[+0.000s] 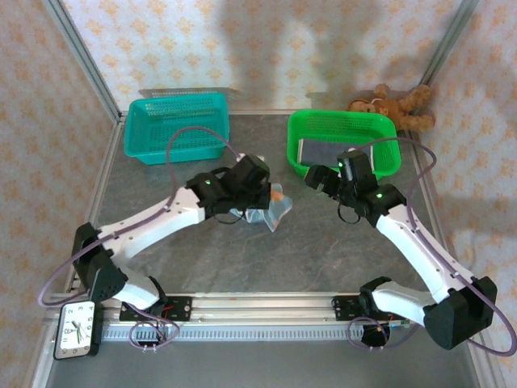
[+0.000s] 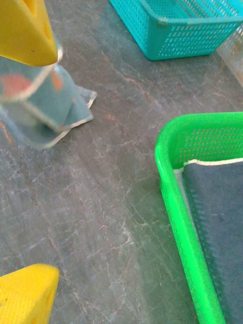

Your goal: Fold and stack the towels

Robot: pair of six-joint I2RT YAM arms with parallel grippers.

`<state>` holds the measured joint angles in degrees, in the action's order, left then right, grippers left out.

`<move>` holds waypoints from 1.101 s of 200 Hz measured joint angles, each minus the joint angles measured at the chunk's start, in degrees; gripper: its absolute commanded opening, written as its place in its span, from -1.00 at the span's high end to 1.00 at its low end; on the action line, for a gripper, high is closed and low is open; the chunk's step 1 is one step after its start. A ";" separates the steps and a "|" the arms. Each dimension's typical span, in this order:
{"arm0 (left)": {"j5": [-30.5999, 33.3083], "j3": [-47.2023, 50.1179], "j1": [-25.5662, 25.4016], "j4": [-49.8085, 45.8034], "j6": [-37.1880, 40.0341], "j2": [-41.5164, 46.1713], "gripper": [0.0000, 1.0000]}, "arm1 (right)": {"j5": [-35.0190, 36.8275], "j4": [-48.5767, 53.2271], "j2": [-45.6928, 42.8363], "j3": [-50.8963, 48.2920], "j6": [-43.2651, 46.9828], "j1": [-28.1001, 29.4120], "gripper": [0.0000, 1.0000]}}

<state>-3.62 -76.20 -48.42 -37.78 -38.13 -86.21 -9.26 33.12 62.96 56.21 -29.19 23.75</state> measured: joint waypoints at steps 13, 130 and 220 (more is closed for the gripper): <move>-0.09 1.90 -0.35 1.46 -0.48 -2.82 0.90 | -0.02 0.00 -0.13 -0.72 0.00 0.00 -0.99; 0.04 8.57 2.12 4.68 -1.11 -10.05 -0.26 | -3.85 -1.18 -0.48 -8.00 -1.66 1.99 -0.81; 2.21 28.72 4.66 6.01 -7.61 10.12 -0.26 | -5.81 -11.76 13.18 -11.26 -6.99 19.63 0.41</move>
<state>-1.41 -47.48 -43.77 -31.77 -45.74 -76.09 -15.07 21.37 76.14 44.95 -36.18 43.38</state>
